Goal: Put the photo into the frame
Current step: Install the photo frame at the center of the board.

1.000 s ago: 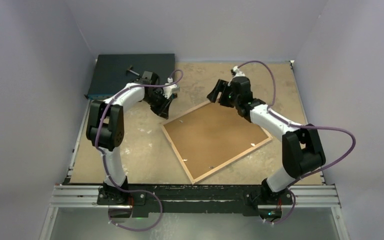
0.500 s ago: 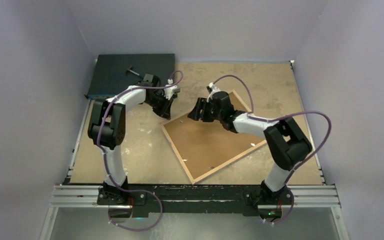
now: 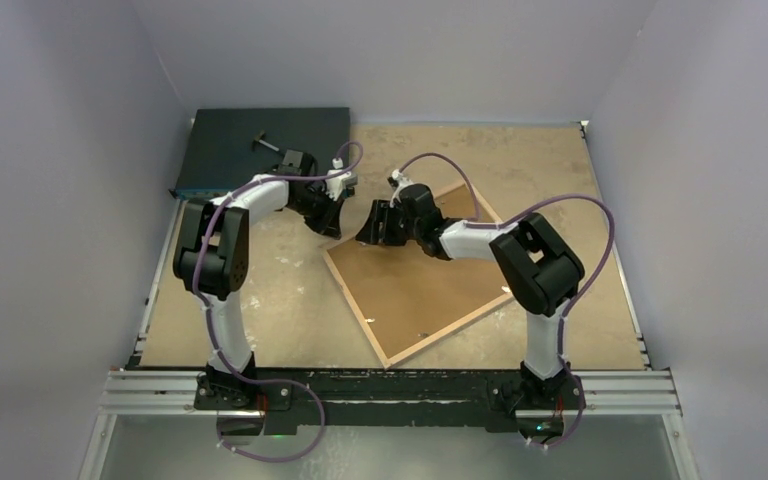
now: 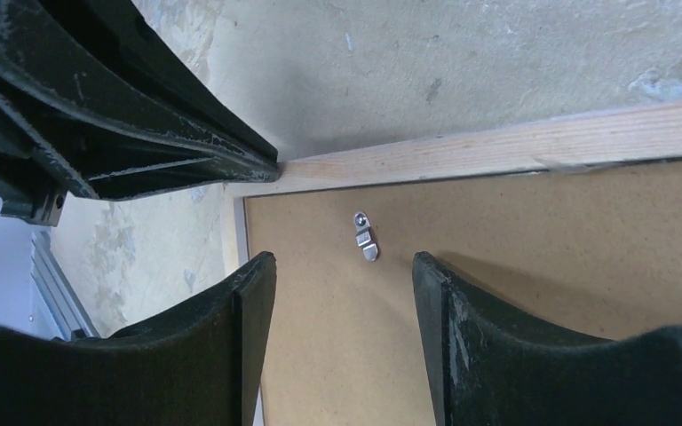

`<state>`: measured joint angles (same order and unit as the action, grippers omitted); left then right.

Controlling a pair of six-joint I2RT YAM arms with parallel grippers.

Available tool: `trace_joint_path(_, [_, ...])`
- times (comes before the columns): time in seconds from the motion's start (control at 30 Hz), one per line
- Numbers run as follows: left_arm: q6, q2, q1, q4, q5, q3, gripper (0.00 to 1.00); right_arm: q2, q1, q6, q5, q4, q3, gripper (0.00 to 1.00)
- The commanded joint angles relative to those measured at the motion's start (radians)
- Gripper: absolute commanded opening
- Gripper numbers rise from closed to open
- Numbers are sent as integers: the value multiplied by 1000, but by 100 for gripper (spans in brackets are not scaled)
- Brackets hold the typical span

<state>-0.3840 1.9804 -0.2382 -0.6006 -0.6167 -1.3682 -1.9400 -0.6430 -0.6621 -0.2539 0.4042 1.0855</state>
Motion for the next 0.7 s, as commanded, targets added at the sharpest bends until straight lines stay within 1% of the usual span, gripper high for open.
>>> trace_joint_path(0.0, [-16, 15, -12, -35, -17, 47, 5, -30, -18, 8, -22, 33, 54, 60])
trace_joint_path(0.47, [-10, 2, -13, -27, -23, 65, 5, -62, -51, -5, -50, 52, 61, 54])
trace_joint_path(0.67, [-9, 0, -13, -31, -25, 61, 4, -67, -57, -10, -47, 51, 66, 54])
